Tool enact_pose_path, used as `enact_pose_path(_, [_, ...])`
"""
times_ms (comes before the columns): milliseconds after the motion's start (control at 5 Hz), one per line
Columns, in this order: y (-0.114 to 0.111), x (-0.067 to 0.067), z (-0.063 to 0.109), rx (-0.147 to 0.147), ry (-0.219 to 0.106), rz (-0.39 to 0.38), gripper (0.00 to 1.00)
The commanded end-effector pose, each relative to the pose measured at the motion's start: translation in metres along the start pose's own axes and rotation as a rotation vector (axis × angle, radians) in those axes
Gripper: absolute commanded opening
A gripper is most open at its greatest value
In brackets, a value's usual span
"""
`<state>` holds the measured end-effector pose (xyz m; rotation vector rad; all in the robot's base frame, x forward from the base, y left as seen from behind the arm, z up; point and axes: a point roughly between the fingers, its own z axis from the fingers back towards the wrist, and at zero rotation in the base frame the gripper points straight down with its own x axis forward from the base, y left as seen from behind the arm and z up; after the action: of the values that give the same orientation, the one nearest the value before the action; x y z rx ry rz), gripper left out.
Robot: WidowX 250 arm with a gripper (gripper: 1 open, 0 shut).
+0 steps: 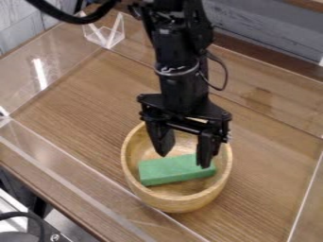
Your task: Put the green block in the brown bowl
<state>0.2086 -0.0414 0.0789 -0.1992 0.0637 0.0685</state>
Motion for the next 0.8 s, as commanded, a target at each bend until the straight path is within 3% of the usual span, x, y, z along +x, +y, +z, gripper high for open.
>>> enact_pose_path(0, [0.0031, 0.0042, 0.0052, -0.007, -0.023, 0.004, 1.0])
enact_pose_path(600, [0.0109, 0.0053, -0.0029, -0.008, -0.019, 0.008, 1.0])
